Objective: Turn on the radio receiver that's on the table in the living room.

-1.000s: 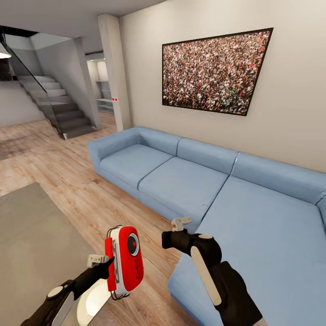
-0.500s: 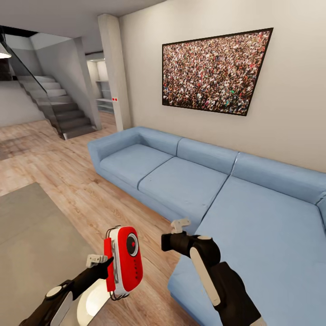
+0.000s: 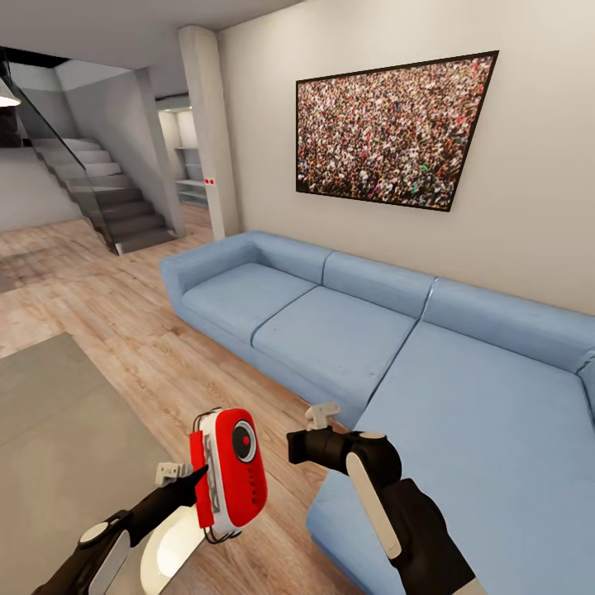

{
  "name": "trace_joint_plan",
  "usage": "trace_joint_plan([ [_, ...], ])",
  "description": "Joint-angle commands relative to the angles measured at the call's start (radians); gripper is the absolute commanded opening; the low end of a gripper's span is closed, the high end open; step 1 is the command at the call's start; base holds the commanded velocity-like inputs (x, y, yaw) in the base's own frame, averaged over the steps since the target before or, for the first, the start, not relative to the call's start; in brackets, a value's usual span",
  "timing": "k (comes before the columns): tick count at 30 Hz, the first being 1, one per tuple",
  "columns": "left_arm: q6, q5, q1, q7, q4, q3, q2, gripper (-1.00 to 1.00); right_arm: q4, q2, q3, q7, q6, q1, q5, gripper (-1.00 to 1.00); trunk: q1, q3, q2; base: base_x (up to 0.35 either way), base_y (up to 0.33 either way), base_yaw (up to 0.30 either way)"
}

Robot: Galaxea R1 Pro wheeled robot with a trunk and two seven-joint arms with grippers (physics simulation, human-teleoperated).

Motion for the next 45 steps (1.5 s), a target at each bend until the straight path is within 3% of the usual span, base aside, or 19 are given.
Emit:
trace_joint_plan([
  [1,-0.001,0.005,0.000,-0.001,-0.001,0.001,0.000,-1.00,0.000,0.000,0.000,0.000,0.000,0.000,0.000,-1.00,0.000,0.000,0.000,0.000,0.000,0.000],
  [14,0.000,0.006,0.000,-0.003,-0.001,0.003,0.002,-1.00,-0.002,0.002,-0.001,-0.027,0.000,0.000,0.005,-1.00,0.000,0.000,0.000,0.000,0.000,0.000],
  [19,0.000,0.006,0.000,-0.002,-0.001,0.003,0.002,-1.00,-0.002,0.002,-0.002,-0.094,0.000,0.000,0.005,-1.00,0.000,0.000,0.000,0.000,0.000,0.000],
  [24,0.001,0.006,-0.001,-0.001,-0.001,0.003,0.002,-1.00,-0.003,0.003,-0.003,-0.210,-0.004,0.000,0.007,-1.00,0.000,0.000,0.000,0.000,0.000,0.000],
  [26,0.001,0.006,-0.001,-0.001,-0.001,0.003,0.002,-1.00,-0.004,0.014,-0.003,-0.229,-0.005,0.000,0.007,-1.00,0.000,0.000,0.000,0.000,0.000,0.000],
  [29,0.002,0.006,-0.002,-0.001,-0.001,0.003,0.003,-1.00,-0.003,0.031,-0.003,-0.239,-0.006,0.000,0.006,-1.00,0.000,0.000,0.000,0.000,0.000,0.000],
  [45,0.002,0.006,-0.002,-0.004,-0.001,0.004,0.003,-1.00,-0.003,0.032,0.005,-0.231,-0.009,0.000,0.003,-1.00,0.000,0.000,0.000,0.000,0.000,0.000],
])
